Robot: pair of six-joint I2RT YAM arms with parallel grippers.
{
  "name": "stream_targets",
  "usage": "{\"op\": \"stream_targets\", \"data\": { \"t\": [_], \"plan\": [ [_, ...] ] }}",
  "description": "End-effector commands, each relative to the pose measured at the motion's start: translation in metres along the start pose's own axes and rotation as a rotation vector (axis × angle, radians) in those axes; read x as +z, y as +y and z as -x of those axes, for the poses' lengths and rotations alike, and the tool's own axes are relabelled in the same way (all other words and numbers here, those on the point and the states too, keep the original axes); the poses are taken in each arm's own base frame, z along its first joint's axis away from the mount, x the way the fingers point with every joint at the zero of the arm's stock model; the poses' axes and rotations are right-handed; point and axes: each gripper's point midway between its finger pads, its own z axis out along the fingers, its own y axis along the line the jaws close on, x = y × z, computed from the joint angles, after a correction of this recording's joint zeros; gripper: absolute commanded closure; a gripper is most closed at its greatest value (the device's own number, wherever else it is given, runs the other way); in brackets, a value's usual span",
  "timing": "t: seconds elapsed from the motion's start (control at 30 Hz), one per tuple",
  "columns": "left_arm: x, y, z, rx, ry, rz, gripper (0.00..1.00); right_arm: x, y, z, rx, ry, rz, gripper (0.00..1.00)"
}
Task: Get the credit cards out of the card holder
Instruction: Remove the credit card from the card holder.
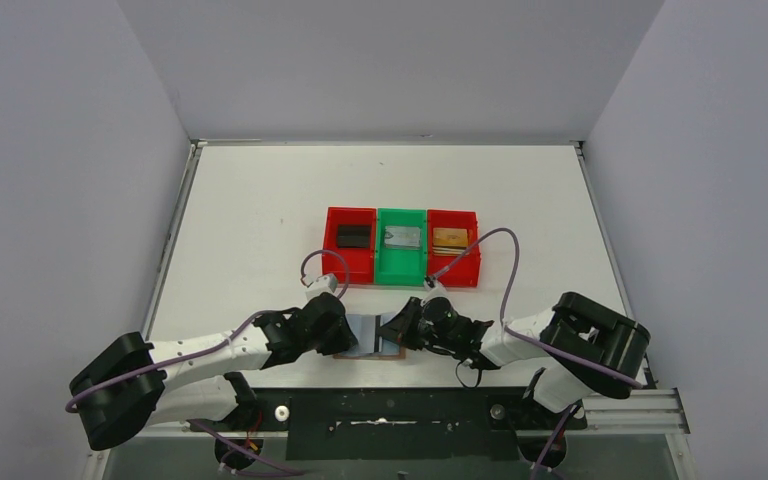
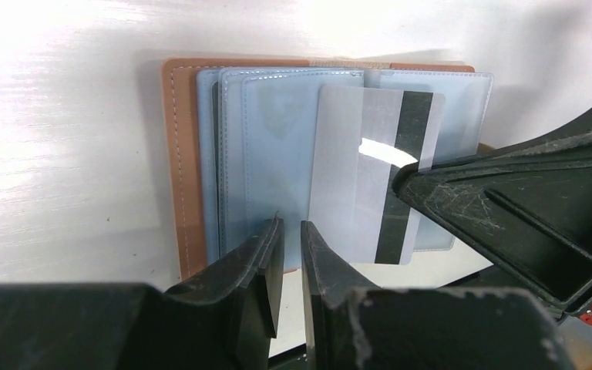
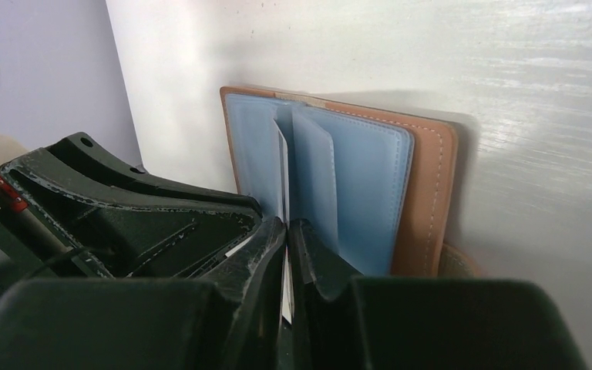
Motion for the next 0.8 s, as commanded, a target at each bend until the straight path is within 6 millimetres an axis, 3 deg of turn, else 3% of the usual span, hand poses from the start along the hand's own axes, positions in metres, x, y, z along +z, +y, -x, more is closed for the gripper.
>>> {"op": "stream_targets", "data": {
  "t": [0.0, 0.13, 0.37, 0.6, 0.7, 0.77],
  "plan": [
    [-0.0016, 0.0223, -0.0067, 0.048, 0.027, 0.082, 0.85, 0.0037, 0.0075, 0.0037, -0.014, -0.009, 0.031, 0.92],
    [-0.0007, 0.0227, -0.0074, 0.053, 0.033, 0.089, 0.85, 0.0091, 0.0159, 0.0029, 0.005, -0.002, 0.076, 0.86],
    [-0.001, 0.0229, -0.0082, 0.052, 0.034, 0.084, 0.86, 0.0091, 0.0141, 0.0024, 0.013, -0.008, 0.075, 0.86],
    [0.0004, 0.0217, -0.0086, 0.054, 0.039, 0.084, 0.88, 0.01, 0.0144, 0.0003, 0.019, -0.001, 0.085, 0.75],
    [0.0008, 0.0224, -0.0091, 0.055, 0.042, 0.089, 0.89, 0.0123, 0.0151, -0.0011, 0.026, 0.003, 0.094, 0.77],
    [0.0005, 0.0224, -0.0094, 0.055, 0.044, 0.089, 0.9, 0.0128, 0.0136, -0.0012, 0.028, 0.0, 0.09, 0.84]
  ]
}}
